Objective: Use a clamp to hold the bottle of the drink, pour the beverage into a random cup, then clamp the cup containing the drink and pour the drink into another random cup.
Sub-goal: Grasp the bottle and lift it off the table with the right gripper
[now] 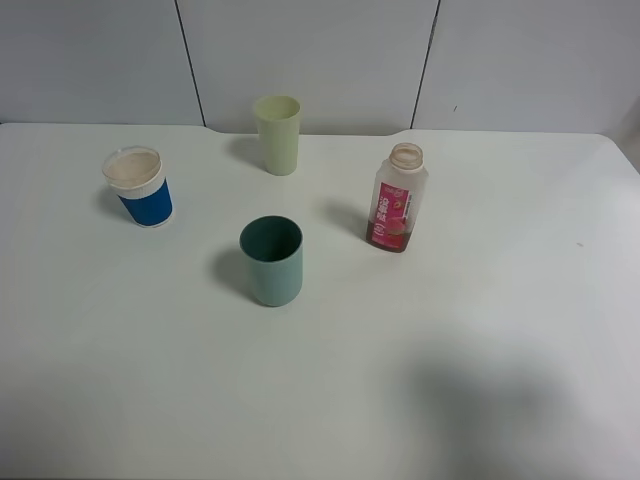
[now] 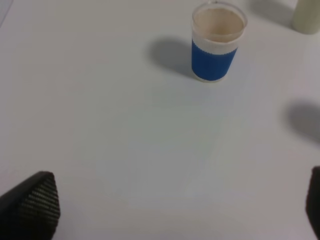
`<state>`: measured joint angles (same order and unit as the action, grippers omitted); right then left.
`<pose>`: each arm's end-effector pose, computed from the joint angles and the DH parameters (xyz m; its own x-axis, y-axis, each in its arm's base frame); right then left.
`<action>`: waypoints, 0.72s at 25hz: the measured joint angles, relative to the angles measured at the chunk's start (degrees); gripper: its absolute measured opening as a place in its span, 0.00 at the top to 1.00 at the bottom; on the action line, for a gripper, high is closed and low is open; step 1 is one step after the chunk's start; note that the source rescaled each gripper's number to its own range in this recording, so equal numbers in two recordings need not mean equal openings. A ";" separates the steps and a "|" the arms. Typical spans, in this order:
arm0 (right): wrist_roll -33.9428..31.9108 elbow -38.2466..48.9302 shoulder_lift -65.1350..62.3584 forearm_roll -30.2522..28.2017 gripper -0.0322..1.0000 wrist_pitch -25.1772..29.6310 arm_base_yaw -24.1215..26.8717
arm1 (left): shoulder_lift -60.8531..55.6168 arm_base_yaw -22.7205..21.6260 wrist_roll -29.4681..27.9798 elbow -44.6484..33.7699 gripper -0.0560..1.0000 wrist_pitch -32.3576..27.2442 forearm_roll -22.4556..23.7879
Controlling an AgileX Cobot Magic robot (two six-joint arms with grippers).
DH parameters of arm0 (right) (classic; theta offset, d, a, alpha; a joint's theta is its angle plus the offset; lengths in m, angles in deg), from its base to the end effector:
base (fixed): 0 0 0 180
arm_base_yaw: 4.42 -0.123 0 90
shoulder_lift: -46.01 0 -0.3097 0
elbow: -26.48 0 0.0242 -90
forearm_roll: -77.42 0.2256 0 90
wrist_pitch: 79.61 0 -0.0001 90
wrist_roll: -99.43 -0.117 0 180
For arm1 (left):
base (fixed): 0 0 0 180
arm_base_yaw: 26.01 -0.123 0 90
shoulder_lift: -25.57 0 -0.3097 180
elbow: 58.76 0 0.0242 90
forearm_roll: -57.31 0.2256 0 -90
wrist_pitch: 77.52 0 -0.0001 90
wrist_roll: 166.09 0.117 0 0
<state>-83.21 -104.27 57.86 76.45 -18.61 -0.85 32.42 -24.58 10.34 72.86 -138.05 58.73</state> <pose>-0.0183 -0.0006 0.2546 -0.5271 0.0708 -0.8468 0.0948 0.9952 0.0242 -0.0306 0.0033 0.2576 -0.4341 -0.0393 -0.9000 -0.0162 0.9992 -0.0358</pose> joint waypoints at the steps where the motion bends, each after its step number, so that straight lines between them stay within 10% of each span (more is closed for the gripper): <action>1: 0.00 0.00 0.00 0.00 0.00 0.00 0.00 | 0.00 0.00 0.00 0.00 0.00 0.00 0.00; 18: 0.06 -6.02 2.86 0.02 0.00 -7.93 0.00 | 0.00 0.00 0.00 0.00 0.00 0.00 0.00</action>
<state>-83.15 -110.29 60.72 76.46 -26.54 -0.85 32.42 -24.58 10.34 72.86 -138.05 58.73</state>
